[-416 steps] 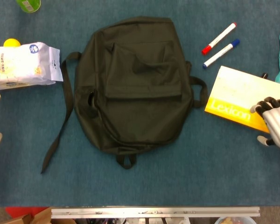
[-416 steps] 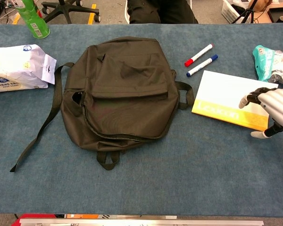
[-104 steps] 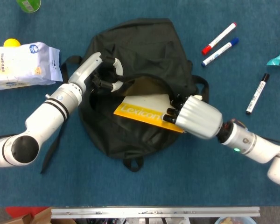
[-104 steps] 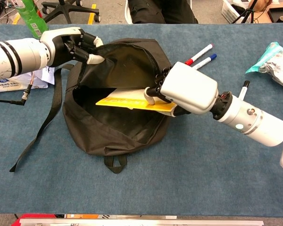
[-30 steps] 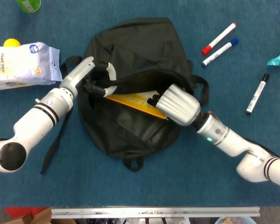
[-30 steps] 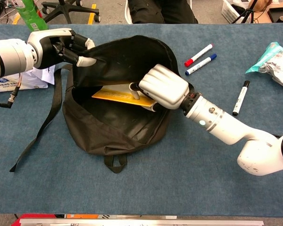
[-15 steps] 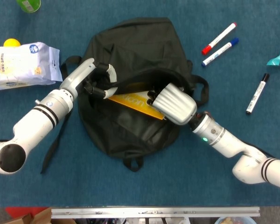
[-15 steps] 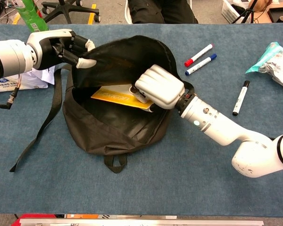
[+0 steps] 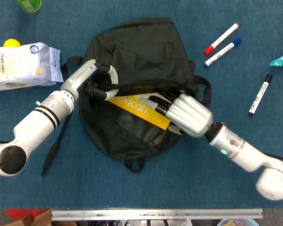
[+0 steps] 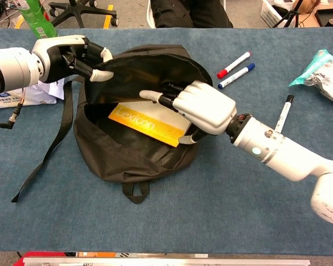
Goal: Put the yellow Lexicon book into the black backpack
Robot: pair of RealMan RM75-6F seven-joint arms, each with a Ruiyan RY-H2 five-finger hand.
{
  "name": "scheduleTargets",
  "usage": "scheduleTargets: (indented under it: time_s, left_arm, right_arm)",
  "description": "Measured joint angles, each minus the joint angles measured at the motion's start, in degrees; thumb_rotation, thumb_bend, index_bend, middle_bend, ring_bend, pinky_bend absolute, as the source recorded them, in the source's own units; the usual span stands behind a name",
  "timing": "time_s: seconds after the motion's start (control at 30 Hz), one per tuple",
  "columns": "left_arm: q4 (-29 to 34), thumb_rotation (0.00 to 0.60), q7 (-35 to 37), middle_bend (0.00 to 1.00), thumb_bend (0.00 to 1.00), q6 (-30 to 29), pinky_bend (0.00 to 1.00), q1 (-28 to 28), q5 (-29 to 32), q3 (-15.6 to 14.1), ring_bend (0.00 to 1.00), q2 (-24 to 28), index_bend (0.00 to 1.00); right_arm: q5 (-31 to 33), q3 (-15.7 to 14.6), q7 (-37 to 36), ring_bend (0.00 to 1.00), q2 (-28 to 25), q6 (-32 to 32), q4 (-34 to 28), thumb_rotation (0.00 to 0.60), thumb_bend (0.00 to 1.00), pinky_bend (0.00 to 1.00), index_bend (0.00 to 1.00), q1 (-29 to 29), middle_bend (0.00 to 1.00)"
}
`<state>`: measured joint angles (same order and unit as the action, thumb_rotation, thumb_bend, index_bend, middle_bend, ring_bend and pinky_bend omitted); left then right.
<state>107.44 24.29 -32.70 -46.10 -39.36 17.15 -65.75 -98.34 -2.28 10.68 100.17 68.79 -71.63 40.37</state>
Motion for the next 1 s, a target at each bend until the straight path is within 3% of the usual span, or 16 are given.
scheduleTargets:
  time_s: [0.1,0.23,0.53,0.7,1.0]
  left_arm:
    - [0.1,0.600,-0.3,0.45,0.39,0.4,0.53,0.1,-0.6,-0.3,0.42,0.2,0.52]
    - [0.2,0.600,-0.7,0.32,0.39,1.4,0.47,0.4,-2.7,-0.7,0.27,0.6,0.34]
    - [0.8,0.600,-2.7,0.10,0.39,1.6,0.28,2.7,-11.9,-2.1,0.07,2.3,0.12]
    - [0.6,0.600,-6.5,0.01,0.39,-0.7,0.15,4.3,-17.5,-4.4,0.00,3.5,0.01]
    - [0.6,0.600,-15.3,0.00,0.34,-9.5,0.09,7.2,-22.0,-8.5,0.00,3.9,0.00]
  right_arm:
    - [-0.6,-1.9,1.1,0.15,-5.4,-0.2,-7.2,0.600,0.01,0.33,0.09,-1.0,0.27]
    - [-3.0,-5.1,1.5,0.15,-13.5,1.3,-15.5,0.600,0.01,0.33,0.09,-2.7,0.27]
    - [-9.0,-10.3,-1.4,0.15,-28.0,10.3,-23.7,0.600,0.01,0.33,0.09,-8.0,0.29]
    - [-8.9,-10.5,-3.2,0.15,-32.7,14.0,-25.1,0.600,0.01,0.33,0.09,-11.0,0.29]
    - [-2.9,-8.2,-4.1,0.15,-37.7,14.7,-26.9,0.600,0.01,0.33,0.09,-14.2,0.29]
